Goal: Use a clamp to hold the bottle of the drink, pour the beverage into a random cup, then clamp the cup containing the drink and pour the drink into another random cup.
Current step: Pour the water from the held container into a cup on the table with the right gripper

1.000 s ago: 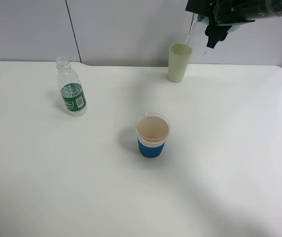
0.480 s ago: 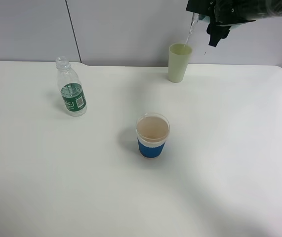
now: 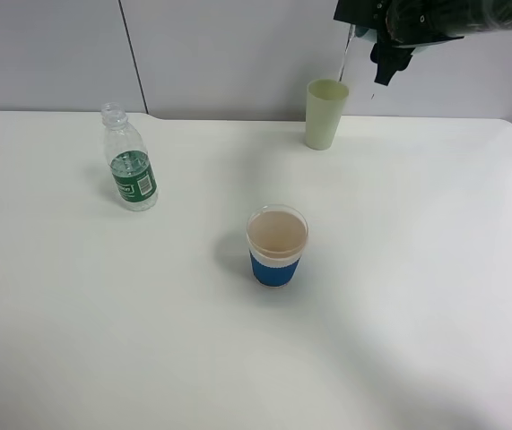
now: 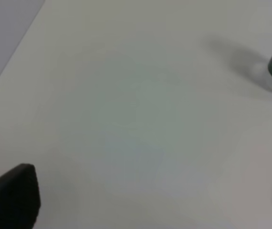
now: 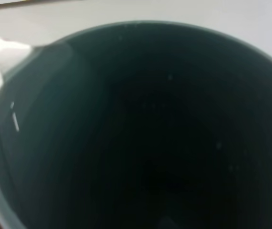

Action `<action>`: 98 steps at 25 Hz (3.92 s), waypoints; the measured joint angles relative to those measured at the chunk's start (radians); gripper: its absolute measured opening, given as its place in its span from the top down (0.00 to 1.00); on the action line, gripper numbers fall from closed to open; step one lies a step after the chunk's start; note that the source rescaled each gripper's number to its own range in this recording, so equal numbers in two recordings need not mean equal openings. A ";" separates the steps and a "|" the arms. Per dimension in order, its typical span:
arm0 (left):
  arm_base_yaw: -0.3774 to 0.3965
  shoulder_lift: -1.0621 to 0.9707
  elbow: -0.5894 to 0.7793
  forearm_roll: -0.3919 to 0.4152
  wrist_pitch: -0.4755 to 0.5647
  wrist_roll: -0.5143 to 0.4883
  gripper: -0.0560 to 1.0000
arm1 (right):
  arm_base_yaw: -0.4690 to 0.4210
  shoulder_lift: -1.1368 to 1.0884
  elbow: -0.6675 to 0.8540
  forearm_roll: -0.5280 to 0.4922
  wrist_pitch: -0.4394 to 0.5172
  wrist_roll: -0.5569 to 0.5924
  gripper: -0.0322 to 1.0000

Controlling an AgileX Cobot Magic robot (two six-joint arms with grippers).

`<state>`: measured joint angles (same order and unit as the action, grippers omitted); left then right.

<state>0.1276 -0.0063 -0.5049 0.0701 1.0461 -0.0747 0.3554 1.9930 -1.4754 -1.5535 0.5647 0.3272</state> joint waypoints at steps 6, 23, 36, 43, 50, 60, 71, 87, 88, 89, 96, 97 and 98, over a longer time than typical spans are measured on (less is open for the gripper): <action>0.000 0.000 0.000 0.000 0.000 0.000 0.00 | 0.000 0.000 0.000 -0.046 -0.002 0.000 0.97; 0.000 0.000 0.000 0.000 0.000 0.000 0.00 | 0.000 0.000 -0.003 -0.165 -0.004 0.000 0.97; 0.000 0.000 0.000 0.000 0.000 0.001 0.00 | 0.000 0.000 -0.003 -0.172 -0.003 0.000 0.97; 0.000 0.000 0.000 0.000 0.000 0.001 0.00 | 0.000 0.000 -0.003 -0.172 0.006 0.000 0.97; 0.000 0.000 0.000 0.000 0.000 0.001 0.00 | 0.000 0.000 -0.003 -0.172 0.039 -0.056 0.97; 0.000 0.000 0.000 0.000 0.000 0.001 0.00 | 0.000 0.000 -0.003 -0.172 0.049 -0.092 0.97; 0.000 0.000 0.000 0.000 0.000 0.000 0.00 | 0.000 0.010 -0.006 -0.176 0.023 -0.092 0.97; 0.000 0.000 0.000 0.000 0.000 0.001 0.00 | 0.000 0.082 -0.008 -0.179 -0.008 -0.092 0.97; 0.000 0.000 0.000 0.000 0.000 0.001 0.00 | 0.000 0.082 -0.008 -0.180 -0.021 -0.092 0.97; 0.000 0.000 0.000 0.000 0.000 0.001 0.00 | 0.000 0.082 -0.008 -0.180 -0.042 -0.091 0.97; 0.000 0.000 0.000 0.000 0.000 0.001 0.00 | 0.000 0.082 -0.008 -0.180 -0.108 -0.092 0.97; 0.000 0.000 0.000 0.000 0.000 0.001 0.00 | 0.000 0.082 -0.008 -0.180 -0.103 -0.092 0.97; 0.000 0.000 0.000 0.000 0.000 0.001 0.00 | 0.000 0.082 -0.008 -0.180 -0.102 -0.092 0.97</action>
<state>0.1276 -0.0063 -0.5049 0.0701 1.0461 -0.0741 0.3554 2.0745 -1.4837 -1.7340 0.4632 0.2348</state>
